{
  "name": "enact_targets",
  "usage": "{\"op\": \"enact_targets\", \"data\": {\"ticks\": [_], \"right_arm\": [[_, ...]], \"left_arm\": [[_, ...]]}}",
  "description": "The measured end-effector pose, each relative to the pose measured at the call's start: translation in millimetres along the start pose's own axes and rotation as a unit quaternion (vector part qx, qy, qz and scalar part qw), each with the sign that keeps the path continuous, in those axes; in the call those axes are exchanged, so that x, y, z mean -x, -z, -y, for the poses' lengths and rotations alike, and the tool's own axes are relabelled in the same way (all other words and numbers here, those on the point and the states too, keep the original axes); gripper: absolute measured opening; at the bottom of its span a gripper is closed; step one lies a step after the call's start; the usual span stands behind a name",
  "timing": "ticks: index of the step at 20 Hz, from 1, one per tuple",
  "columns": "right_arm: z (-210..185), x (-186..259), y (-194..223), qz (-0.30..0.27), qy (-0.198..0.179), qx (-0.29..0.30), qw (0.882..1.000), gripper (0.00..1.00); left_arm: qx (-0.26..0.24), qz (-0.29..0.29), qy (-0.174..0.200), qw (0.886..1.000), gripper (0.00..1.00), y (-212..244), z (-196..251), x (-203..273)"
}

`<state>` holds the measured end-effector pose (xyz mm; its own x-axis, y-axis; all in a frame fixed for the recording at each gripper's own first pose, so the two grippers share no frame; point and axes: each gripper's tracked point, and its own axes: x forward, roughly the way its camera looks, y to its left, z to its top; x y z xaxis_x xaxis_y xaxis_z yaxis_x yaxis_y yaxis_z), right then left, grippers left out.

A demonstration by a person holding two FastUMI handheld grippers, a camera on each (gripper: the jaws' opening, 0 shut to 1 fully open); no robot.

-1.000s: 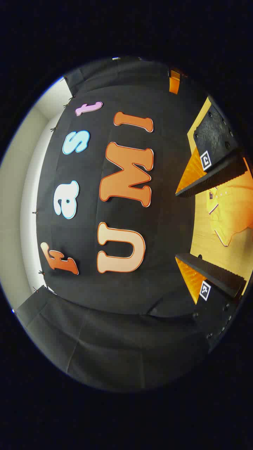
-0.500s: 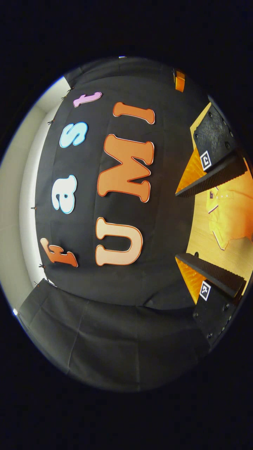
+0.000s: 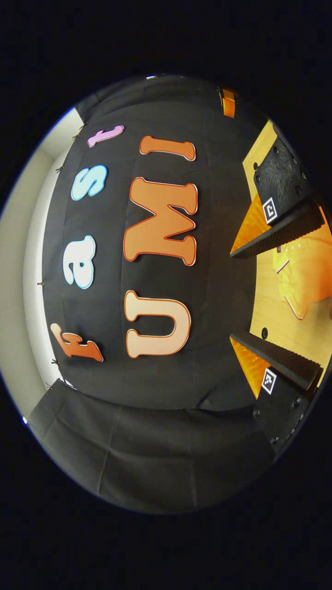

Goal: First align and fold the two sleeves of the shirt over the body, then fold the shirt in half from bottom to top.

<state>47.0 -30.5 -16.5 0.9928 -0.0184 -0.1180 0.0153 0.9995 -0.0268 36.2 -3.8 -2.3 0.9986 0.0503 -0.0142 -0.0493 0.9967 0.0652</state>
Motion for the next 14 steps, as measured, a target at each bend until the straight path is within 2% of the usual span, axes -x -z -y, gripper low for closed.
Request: {"op": "enact_targets", "data": {"ticks": [7, 10, 14], "right_arm": [[-17, -14, 13, -0.028, 0.013, 0.023, 0.999, 0.98], [-12, -27, 23, -0.056, 0.039, 0.042, 0.997, 0.98], [-18, -49, 41, -0.105, 0.043, 0.076, 0.991, 0.98]], "left_arm": [[-0.013, -0.010, 0.005, 1.000, 0.98, 13, -14, -13], [-0.012, -0.022, 0.007, 1.000, 0.98, 23, -18, -18], [-0.023, -0.029, 0.006, 0.999, 0.98, 28, -25, -21]]}}
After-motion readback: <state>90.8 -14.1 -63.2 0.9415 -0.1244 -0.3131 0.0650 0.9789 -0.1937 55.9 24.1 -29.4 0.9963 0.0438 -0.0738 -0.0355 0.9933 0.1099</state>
